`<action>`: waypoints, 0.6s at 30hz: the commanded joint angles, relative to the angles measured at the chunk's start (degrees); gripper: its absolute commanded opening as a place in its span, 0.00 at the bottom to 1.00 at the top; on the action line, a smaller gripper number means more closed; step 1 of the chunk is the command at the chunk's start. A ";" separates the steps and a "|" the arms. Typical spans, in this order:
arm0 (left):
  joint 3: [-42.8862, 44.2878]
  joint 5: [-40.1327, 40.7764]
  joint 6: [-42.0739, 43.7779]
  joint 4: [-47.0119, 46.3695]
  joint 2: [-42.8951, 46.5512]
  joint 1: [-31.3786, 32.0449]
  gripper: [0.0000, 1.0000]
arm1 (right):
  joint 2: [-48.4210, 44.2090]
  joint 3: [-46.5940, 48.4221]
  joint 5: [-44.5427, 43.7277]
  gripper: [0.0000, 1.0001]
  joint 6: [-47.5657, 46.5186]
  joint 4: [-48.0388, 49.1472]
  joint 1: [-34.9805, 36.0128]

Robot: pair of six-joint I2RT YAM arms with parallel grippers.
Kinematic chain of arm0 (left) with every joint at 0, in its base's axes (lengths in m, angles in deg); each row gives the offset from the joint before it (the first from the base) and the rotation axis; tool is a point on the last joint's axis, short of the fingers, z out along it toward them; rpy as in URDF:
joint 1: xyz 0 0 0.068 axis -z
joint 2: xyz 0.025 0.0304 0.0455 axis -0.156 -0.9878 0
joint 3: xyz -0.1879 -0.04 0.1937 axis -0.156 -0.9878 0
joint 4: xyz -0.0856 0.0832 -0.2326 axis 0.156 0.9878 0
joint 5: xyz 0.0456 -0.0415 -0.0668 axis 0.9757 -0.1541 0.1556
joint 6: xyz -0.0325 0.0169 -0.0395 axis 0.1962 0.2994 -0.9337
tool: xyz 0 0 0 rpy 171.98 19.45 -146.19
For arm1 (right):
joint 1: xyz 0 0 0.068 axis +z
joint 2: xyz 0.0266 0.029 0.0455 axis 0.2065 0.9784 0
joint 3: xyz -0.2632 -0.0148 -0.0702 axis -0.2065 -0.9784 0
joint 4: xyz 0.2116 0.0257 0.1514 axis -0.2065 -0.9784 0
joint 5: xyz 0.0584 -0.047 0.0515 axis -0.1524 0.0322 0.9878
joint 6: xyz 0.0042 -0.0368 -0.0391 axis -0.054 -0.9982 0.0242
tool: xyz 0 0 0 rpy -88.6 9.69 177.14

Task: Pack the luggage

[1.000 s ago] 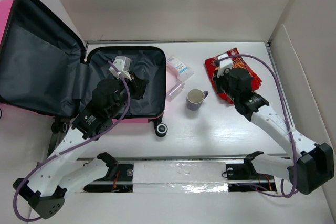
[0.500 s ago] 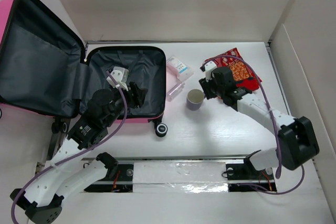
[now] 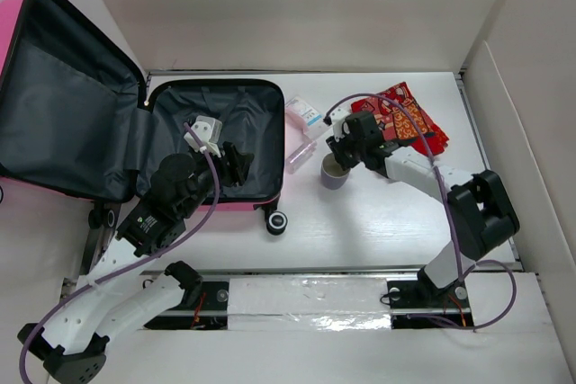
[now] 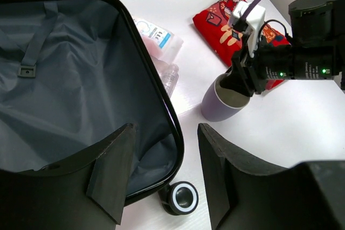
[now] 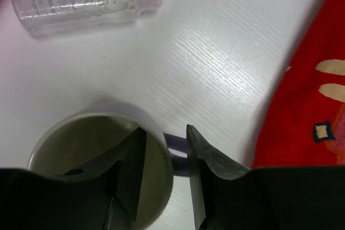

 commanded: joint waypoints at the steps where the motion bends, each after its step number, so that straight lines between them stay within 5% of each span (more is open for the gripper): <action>1: -0.45 0.02 0.69 -2.32 1.03 -0.08 0.47 | 0.06 2.53 1.71 0.38 -0.87 -0.12 0.74; 5: -0.36 -0.33 0.69 -2.40 0.77 -0.08 0.47 | 0.06 2.35 1.97 0.20 -0.69 0.59 0.74; 6: -0.36 -0.33 0.69 -2.40 0.77 -0.08 0.47 | 0.23 2.44 1.71 0.04 -0.60 0.41 0.74; 7: -0.36 -0.33 0.69 -2.32 0.68 -0.08 0.47 | 0.06 2.53 1.36 0.00 -0.43 0.32 0.74; 18: -0.54 2.30 0.08 -2.58 3.40 -0.08 0.46 | -15.94 6.83 -6.82 0.00 2.91 5.59 5.03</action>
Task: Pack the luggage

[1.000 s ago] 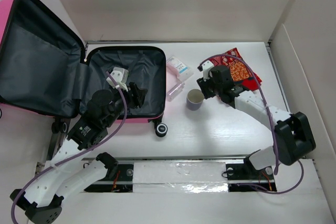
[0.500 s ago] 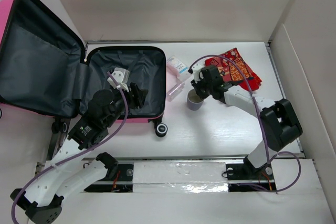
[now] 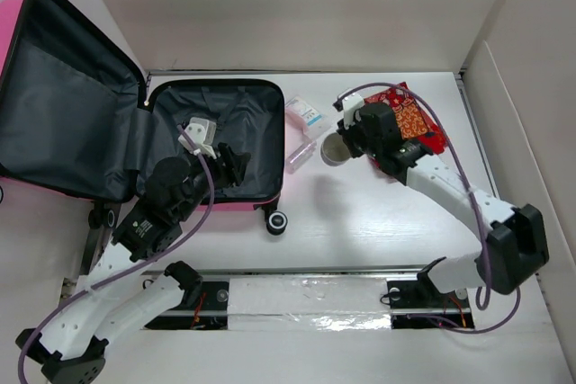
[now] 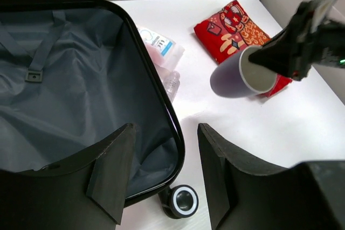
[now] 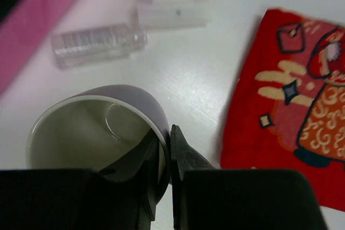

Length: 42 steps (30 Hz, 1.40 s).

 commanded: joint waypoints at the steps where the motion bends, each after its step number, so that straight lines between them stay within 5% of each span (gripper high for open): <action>1: -0.60 1.93 -0.01 -2.75 2.33 -0.08 0.46 | -3.61 7.33 -2.10 0.00 1.71 9.83 4.55; 14: -3.15 11.59 -3.35 -5.66 17.79 -2.72 0.44 | 28.98 34.93 -4.11 0.00 5.14 24.86 17.13; 23: -3.33 13.19 -3.44 -5.83 20.62 -2.72 0.44 | 52.00 60.07 -13.16 0.00 -3.37 22.69 22.40; 32: -3.24 12.13 -3.44 -5.92 20.88 -2.72 0.44 | 57.13 57.29 -23.01 0.00 -6.99 26.97 27.50; 38: -3.33 11.87 -3.36 -5.92 20.44 -2.72 0.44 | 49.77 46.83 -23.11 0.46 -7.17 31.99 29.97; 42: -3.33 11.78 -3.44 -5.83 20.18 -2.72 0.44 | 43.96 42.34 -22.05 0.58 -5.59 31.20 29.97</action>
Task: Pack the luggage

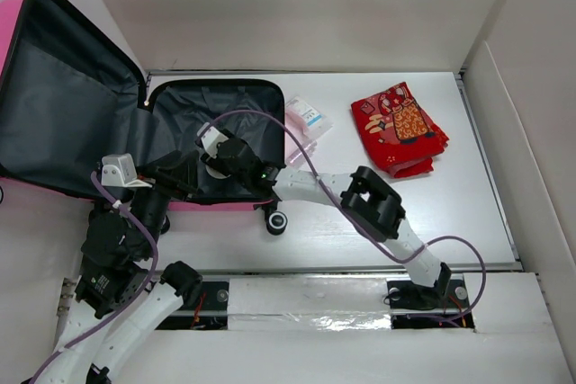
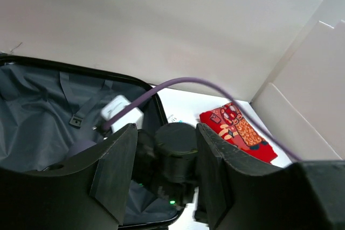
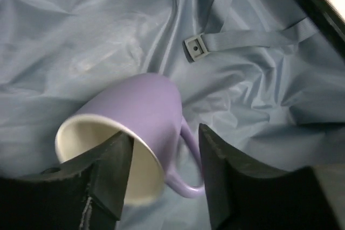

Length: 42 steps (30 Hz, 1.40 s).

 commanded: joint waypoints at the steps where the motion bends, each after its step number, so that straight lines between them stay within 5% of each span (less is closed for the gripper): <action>1: -0.46 -0.28 -0.32 -2.49 -0.15 -0.11 0.44 | -9.69 -2.99 -0.59 0.62 1.52 7.00 -0.04; 5: -0.55 -0.46 -0.32 -2.40 -0.68 -0.11 0.44 | -18.47 -10.01 -0.41 0.65 2.40 6.57 -0.65; 7: -0.46 -0.63 -0.23 -2.49 -0.94 -0.11 0.44 | -24.80 -13.98 -0.76 0.56 4.67 6.48 -2.67; 8: -0.46 -0.81 -0.23 -2.40 -1.03 -0.11 0.44 | -28.99 -18.44 -0.50 0.38 7.82 6.48 -5.11; 9: -0.46 -0.98 -0.23 -2.40 -1.03 -0.11 0.44 | -29.04 -20.83 -0.06 0.37 9.68 6.39 -6.70; 10: -0.46 -1.07 -0.23 -2.40 -1.12 -0.11 0.44 | -32.78 -23.12 1.51 0.11 12.04 6.04 -8.37; 11: -0.46 -1.16 -0.23 -2.49 -1.20 -0.11 0.44 | -34.30 -25.49 2.48 0.02 14.24 5.86 -10.21; 15: -0.38 -2.13 -0.14 -2.58 -1.73 -0.11 0.44 | -36.86 -34.29 3.63 0.00 26.28 3.49 -18.56; 18: -0.29 -2.22 -0.23 -2.40 -1.91 -0.11 0.44 | -35.90 -38.42 3.81 0.20 31.56 3.66 -20.60; 19: -0.38 -2.13 -0.14 -2.49 -1.82 -0.11 0.44 | -35.46 -39.30 4.25 0.40 32.71 3.58 -21.13; 23: -0.38 -2.22 -0.14 -2.49 -1.91 -0.11 0.45 | -31.86 -39.05 6.18 0.80 37.02 1.91 -23.50; 28: -0.29 -3.01 -0.14 -2.49 -2.26 -0.11 0.45 | -26.85 -37.73 9.78 0.86 41.15 1.20 -23.50; 42: -0.38 -3.97 -0.14 -2.58 -2.35 -0.11 0.45 | -17.26 -33.34 10.76 0.81 50.65 1.74 -24.03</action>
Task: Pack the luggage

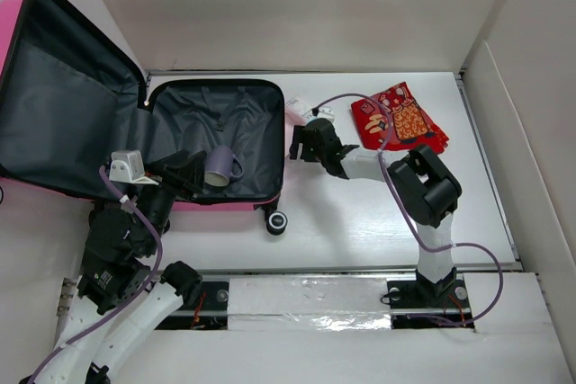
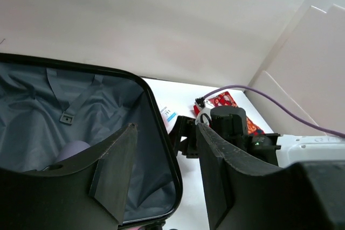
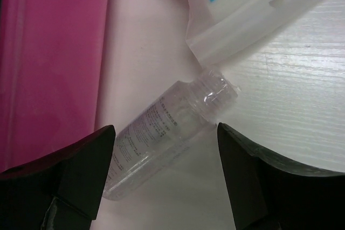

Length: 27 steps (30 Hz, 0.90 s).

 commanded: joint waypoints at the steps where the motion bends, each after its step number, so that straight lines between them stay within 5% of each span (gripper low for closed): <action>1: -0.38 -0.76 -0.14 -2.58 -0.91 -0.11 0.45 | 1.16 2.90 -0.96 0.79 3.57 0.18 -0.30; 6: -0.38 -0.76 -0.14 -2.67 -0.91 -0.11 0.45 | 0.99 0.45 -1.14 0.72 6.65 1.49 -0.30; 14: -0.46 -0.76 -0.14 -2.75 -0.73 -0.11 0.45 | -3.91 -6.22 -2.54 0.40 6.83 3.24 -1.35; 18: -0.38 -1.90 -0.23 -2.84 -0.91 -0.11 0.45 | -6.04 -8.17 -2.72 0.42 2.18 1.69 -2.40; 23: -0.38 -1.90 -0.14 -2.75 -0.99 -0.11 0.45 | -3.59 -6.06 1.13 0.61 -1.43 0.61 -2.40; 27: -0.46 -1.64 -0.14 -2.75 -0.99 -0.11 0.45 | -3.58 -6.23 1.76 0.54 -3.28 1.58 -2.93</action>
